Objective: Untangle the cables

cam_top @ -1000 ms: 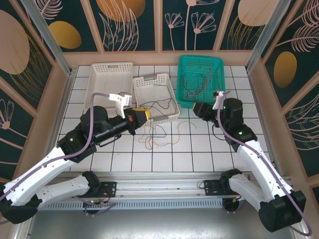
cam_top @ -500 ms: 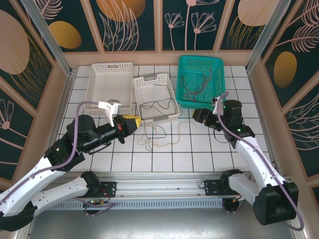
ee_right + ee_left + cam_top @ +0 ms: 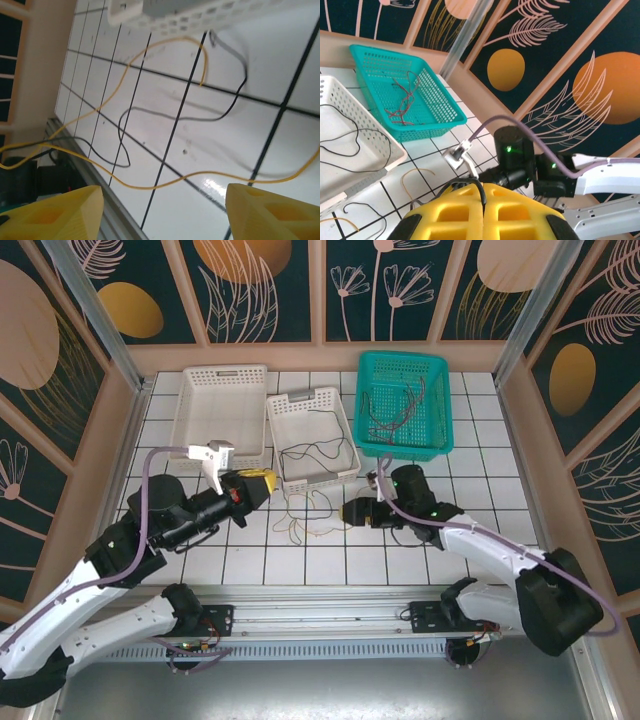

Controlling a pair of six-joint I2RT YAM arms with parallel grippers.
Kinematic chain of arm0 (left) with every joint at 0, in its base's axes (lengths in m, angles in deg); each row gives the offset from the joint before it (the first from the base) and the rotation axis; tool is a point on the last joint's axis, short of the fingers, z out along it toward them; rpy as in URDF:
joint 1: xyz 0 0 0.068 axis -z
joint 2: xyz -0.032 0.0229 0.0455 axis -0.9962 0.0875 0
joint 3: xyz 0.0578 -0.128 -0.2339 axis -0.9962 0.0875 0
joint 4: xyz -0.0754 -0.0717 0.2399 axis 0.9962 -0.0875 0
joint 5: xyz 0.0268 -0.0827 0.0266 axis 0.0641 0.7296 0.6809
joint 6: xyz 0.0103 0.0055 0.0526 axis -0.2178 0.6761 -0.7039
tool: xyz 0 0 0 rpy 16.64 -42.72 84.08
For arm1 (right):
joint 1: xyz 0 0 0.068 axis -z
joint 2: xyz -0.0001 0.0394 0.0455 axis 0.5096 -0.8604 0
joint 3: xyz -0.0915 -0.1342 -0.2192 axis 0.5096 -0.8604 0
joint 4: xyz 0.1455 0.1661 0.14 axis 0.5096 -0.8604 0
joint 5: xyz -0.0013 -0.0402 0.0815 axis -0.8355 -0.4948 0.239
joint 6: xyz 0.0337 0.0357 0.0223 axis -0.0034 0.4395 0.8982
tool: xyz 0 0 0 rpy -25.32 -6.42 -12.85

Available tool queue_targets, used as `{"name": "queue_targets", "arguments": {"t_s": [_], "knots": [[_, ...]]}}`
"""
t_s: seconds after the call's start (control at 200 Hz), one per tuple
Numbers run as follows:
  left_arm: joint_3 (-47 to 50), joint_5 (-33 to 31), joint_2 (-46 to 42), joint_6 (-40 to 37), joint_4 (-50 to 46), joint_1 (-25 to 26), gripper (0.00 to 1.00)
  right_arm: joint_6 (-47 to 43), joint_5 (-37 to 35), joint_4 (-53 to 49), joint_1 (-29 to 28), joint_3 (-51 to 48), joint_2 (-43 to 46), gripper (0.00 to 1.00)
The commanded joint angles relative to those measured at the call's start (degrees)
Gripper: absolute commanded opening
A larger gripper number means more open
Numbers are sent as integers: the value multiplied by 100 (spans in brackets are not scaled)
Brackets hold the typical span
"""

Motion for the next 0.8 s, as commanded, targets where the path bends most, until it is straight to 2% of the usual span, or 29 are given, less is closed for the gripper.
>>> {"name": "queue_targets", "arguments": {"t_s": [0.0,0.14,0.335,0.405,0.561,0.686,0.796], "knots": [[174,-183,-142,118,298,-33,0,537,200,1030,-331,-92,-310,67],[176,-172,-124,136,386,-27,0,629,37,1395,-755,59,-672,67],[132,-156,-125,136,444,-25,0,347,-445,1240,-1073,252,-1021,68],[165,-175,-169,153,455,-27,0,394,-266,1296,-1232,297,-1233,68],[246,-222,-237,195,472,-26,0,899,-28,1833,-1428,170,-1379,70],[317,-127,-209,235,560,-29,0,1385,-123,2343,-1465,99,-1485,71],[372,-151,-234,253,580,-21,0,1912,9,3051,-1463,21,-1660,72]]}}
